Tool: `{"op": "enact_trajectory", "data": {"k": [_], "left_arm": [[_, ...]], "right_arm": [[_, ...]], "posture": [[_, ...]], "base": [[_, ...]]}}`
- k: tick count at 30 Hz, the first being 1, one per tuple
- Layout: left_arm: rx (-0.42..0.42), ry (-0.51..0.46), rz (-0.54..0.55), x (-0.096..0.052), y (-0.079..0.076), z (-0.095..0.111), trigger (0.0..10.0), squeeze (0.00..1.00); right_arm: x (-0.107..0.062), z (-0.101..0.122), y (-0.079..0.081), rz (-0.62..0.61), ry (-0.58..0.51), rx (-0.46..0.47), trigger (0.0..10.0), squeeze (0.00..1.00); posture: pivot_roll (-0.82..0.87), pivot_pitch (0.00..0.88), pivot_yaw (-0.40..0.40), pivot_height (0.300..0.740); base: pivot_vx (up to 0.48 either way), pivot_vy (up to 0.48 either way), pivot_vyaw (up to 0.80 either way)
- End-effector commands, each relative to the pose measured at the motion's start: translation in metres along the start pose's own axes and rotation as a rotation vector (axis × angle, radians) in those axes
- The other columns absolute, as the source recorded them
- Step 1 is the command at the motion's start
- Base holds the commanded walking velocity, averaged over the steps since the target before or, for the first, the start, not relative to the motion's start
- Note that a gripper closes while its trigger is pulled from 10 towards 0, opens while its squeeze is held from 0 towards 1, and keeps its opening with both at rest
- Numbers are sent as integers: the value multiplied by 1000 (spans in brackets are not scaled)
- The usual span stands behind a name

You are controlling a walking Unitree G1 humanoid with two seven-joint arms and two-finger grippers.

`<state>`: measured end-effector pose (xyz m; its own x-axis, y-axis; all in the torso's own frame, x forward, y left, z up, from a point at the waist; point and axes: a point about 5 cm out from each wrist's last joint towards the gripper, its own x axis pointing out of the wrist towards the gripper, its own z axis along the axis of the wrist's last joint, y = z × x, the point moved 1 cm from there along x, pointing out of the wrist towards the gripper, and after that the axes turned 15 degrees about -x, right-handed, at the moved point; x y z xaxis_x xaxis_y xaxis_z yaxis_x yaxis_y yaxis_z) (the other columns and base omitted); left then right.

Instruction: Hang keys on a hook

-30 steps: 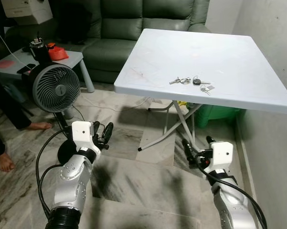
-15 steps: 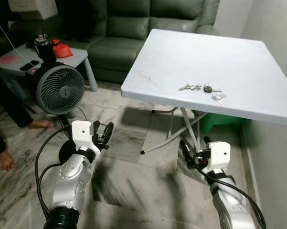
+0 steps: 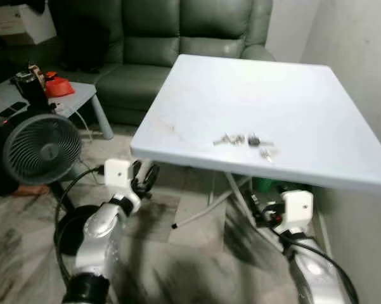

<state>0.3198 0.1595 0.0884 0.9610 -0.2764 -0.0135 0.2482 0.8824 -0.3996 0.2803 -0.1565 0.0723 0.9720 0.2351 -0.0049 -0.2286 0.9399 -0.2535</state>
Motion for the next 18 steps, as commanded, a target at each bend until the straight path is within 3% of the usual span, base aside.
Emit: {"op": "enact_trajectory", "data": {"k": [1, 5, 12, 18], "left_arm": [[5, -4, -31, 5, -10, 1, 10000, 0], [-1, -2, -33, 6, -11, 1, 10000, 0], [-7, -2, -29, 6, -11, 0, 10000, 0], [23, -50, -6, 7, -13, 5, 10000, 0]], "right_arm": [[-5, -4, -10, -29, 20, -13, 10000, 0], [-5, -4, -10, -25, 19, -13, 10000, 0], [-5, -4, -9, -18, 20, -14, 10000, 0], [-5, -5, -9, -13, 25, -20, 10000, 0]], "posture": [[-146, 0, 7, 740], [-145, 0, 6, 740], [-142, 0, 2, 740], [-137, 0, -4, 740]], "base": [[465, 0, 0], [434, 0, 0], [301, 373, 0], [0, 0, 0]]}}
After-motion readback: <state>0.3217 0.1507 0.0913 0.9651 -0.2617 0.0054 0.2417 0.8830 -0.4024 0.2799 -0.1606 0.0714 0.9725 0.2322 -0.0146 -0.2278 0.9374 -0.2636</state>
